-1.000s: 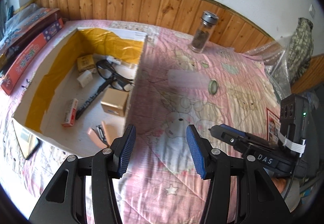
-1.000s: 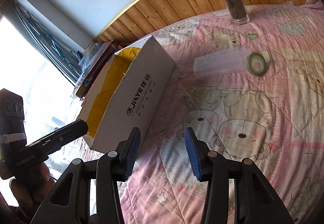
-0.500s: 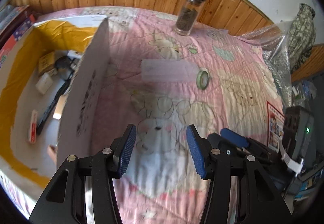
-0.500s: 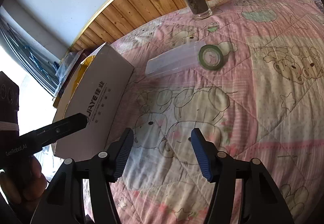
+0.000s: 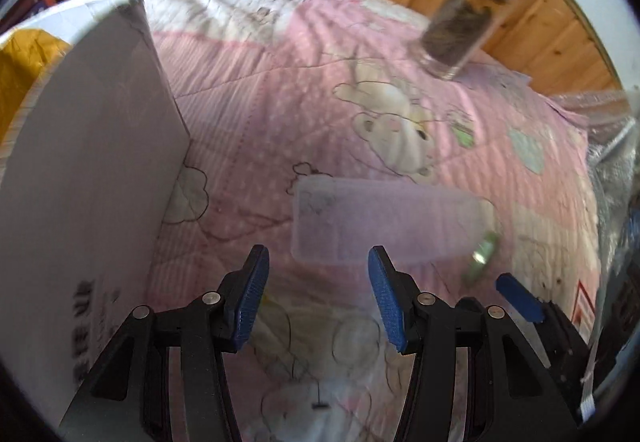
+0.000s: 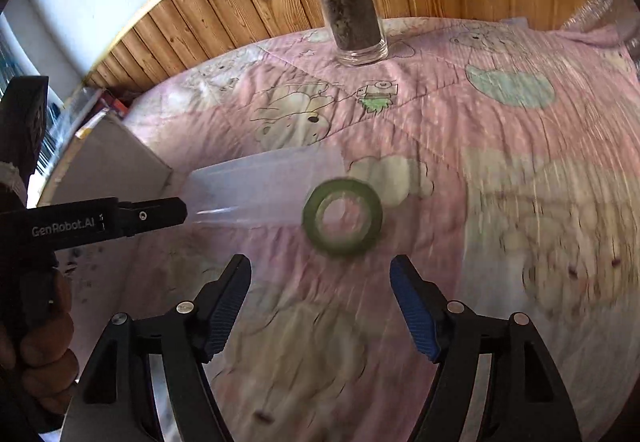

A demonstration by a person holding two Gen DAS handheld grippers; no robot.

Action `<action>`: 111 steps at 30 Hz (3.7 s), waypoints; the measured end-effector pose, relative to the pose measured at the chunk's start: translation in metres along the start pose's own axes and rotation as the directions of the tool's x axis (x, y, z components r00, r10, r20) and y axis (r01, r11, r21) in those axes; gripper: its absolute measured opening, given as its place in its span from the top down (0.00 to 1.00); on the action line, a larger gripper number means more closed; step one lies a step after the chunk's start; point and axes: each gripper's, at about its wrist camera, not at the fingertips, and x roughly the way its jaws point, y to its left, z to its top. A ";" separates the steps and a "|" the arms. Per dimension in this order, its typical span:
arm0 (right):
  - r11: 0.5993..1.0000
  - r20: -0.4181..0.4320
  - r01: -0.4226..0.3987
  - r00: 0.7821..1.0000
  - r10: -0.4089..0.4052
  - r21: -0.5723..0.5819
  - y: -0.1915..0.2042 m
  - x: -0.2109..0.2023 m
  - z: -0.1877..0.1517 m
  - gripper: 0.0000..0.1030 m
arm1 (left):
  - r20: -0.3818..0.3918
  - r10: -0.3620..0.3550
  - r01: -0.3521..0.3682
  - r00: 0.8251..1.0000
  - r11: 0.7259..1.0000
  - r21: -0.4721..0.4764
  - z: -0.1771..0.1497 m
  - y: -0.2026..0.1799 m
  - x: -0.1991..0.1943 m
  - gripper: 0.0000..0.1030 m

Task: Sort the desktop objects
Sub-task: 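Grasp the clear plastic container with the left tool while the right tool grasps the green tape, then carry the clear container and green tape with both tools over the box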

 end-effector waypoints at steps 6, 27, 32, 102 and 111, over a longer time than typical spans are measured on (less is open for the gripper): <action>0.992 -0.010 0.051 0.999 -0.052 -0.116 -0.009 0.027 0.021 0.50 | -0.096 -0.276 0.281 0.956 0.959 0.040 -0.005 -0.022 0.012 0.42; 0.995 0.071 -0.039 0.997 0.032 0.096 -0.097 0.013 0.030 0.52 | -0.060 -0.160 0.170 0.985 0.885 0.434 0.010 -0.120 0.051 0.38; 0.994 0.082 -0.053 0.996 0.045 0.094 -0.098 0.013 0.028 0.52 | -0.013 -0.137 0.126 0.990 0.865 0.486 0.005 -0.126 0.050 0.57; 0.997 0.108 -0.078 0.991 0.080 -0.021 0.066 -0.136 -0.112 0.52 | 0.206 -0.210 0.120 0.956 0.918 0.378 -0.155 -0.014 -0.170 0.74; 0.993 0.116 -0.079 0.989 0.088 -0.086 0.104 -0.148 -0.124 0.52 | 0.252 -0.242 0.147 0.937 0.927 0.345 -0.174 0.017 -0.199 0.74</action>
